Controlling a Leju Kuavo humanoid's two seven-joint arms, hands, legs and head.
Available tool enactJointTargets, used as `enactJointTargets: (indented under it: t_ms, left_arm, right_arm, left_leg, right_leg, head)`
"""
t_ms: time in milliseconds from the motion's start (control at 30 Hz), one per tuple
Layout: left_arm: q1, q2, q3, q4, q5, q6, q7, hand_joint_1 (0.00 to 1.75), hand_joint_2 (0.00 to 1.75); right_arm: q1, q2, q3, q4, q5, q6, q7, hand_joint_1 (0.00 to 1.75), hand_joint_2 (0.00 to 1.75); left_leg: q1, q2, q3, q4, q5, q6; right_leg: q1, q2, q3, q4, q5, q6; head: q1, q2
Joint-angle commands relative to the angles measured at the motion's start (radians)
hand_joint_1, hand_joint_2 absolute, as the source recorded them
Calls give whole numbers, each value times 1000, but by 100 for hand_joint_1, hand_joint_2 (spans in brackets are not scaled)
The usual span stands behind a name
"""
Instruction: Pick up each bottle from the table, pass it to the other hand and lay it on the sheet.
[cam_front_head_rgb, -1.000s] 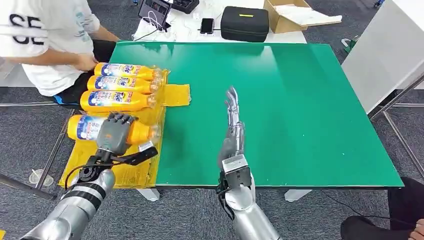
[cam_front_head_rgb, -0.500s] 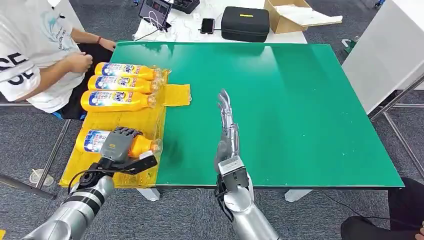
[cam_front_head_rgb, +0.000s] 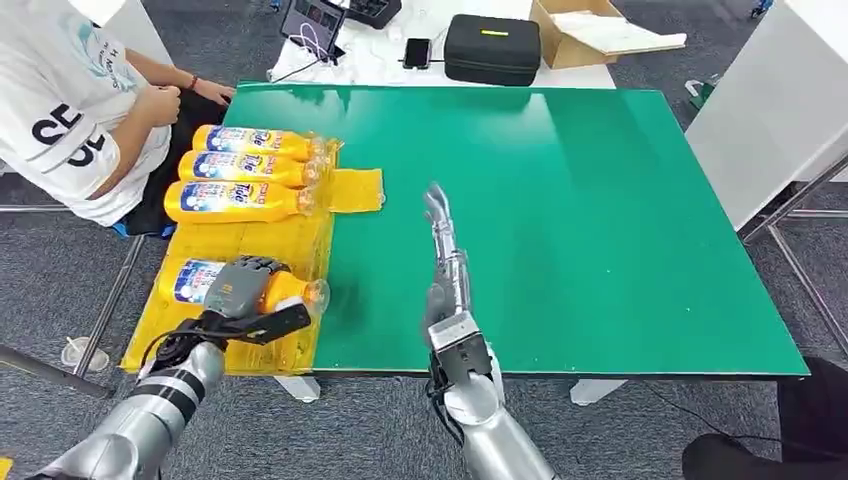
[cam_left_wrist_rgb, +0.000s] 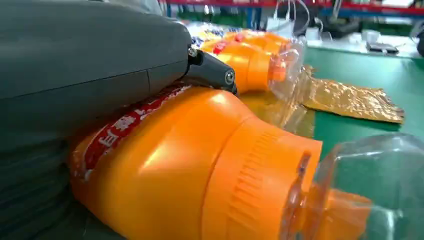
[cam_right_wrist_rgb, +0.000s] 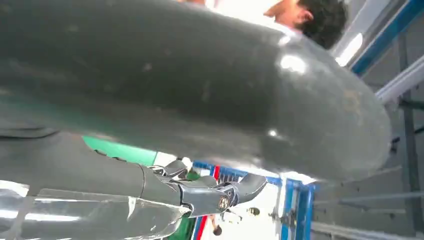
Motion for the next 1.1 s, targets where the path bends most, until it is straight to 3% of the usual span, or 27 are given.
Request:
enactJointTargets:
  t_ms: [33, 267, 700, 900, 1000, 1100]
  left_arm:
    - [24, 26, -26, 30, 105, -210, -18, 0, 175]
    - [76, 57, -117, -83, 321, -373, -18, 0, 175]
    - [85, 123, -278, -147, 532, -442, -18, 0, 175]
    - [76, 130, -330, -143, 558, -411, -18, 0, 175]
    - [64, 110, -368, -115, 580, -308, -18, 0, 175]
    - [46, 62, -330, -59, 580, -197, -18, 0, 175]
  right_arm:
    - [-53, 4, 10, 138, -4, 37, 7, 0, 0]
    - [-58, 9, 5, 162, -8, 53, 5, 0, 0]
    - [-61, 15, -17, 186, -32, 68, 4, 0, 0]
    - [-63, 15, -28, 195, -51, 84, 9, 0, 0]
    - [-57, 17, -33, 189, -53, 92, 9, 0, 0]
    - [-48, 17, -41, 179, -50, 85, 13, 0, 0]
  left_leg:
    - [-1, 6, 9, -2, -2, 2]
    - [-1, 3, 13, -2, -1, 1]
    - [-2, 0, 18, -3, -1, 2]
    - [-2, -2, 17, -3, 0, 2]
    - [-1, 0, 17, -3, -1, 1]
    - [-1, -2, 16, -2, -1, 1]
  right_leg:
    - [0, 4, 7, -2, 0, -1]
    - [-1, 3, 11, -1, 0, -1]
    - [-1, 0, 18, -2, -1, 0]
    - [-1, -2, 16, -2, -2, 0]
    - [0, -1, 16, -2, -2, 0]
    - [0, -3, 16, -2, -2, 0]
  head:
    - [0, 0]
    - [0, 0]
    - [0, 0]
    - [0, 0]
    - [0, 0]
    - [0, 0]
